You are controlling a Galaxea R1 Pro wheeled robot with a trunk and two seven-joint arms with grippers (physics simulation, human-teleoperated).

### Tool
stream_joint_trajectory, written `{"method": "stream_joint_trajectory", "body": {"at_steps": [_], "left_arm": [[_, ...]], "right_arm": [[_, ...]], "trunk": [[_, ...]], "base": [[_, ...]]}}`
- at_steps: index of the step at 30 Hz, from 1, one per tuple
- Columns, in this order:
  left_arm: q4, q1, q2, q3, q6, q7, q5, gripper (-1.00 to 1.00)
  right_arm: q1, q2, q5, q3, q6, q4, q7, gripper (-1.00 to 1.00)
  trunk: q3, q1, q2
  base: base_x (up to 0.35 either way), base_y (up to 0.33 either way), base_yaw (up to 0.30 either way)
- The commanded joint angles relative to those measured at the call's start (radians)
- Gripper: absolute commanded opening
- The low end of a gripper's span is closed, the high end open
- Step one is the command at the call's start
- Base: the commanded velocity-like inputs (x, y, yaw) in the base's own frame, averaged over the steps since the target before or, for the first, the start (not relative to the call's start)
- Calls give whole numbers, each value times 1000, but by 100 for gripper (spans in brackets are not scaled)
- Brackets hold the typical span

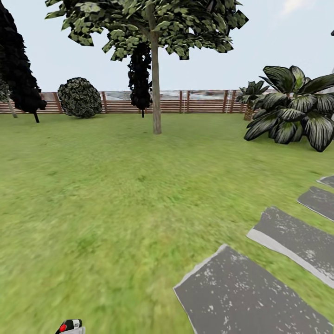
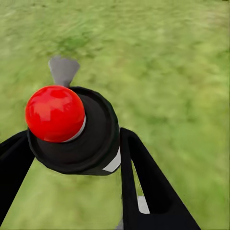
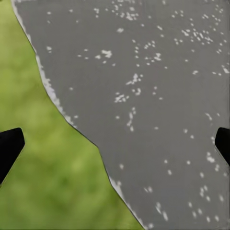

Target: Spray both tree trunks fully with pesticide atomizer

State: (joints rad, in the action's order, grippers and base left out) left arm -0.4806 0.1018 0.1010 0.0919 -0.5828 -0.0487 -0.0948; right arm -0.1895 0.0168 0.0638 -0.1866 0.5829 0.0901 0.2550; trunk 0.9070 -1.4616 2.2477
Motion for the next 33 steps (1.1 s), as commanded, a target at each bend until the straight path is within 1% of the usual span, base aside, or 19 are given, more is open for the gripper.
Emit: {"method": "stream_joint_trajectory", "body": {"at_steps": [1,33], "left_arm": [[0,1,0,-3,-3,1,-9,-100],[0,1,0,-3,-3,0,-8,-100]], "right_arm": [[-1,0,7,-5,0,-1,10,100],[-1,0,7,-5,0,-1,10,100]], "trunk": [[1,0,0],[1,0,0]], "base": [[341,0,0],[341,0,0]]}}
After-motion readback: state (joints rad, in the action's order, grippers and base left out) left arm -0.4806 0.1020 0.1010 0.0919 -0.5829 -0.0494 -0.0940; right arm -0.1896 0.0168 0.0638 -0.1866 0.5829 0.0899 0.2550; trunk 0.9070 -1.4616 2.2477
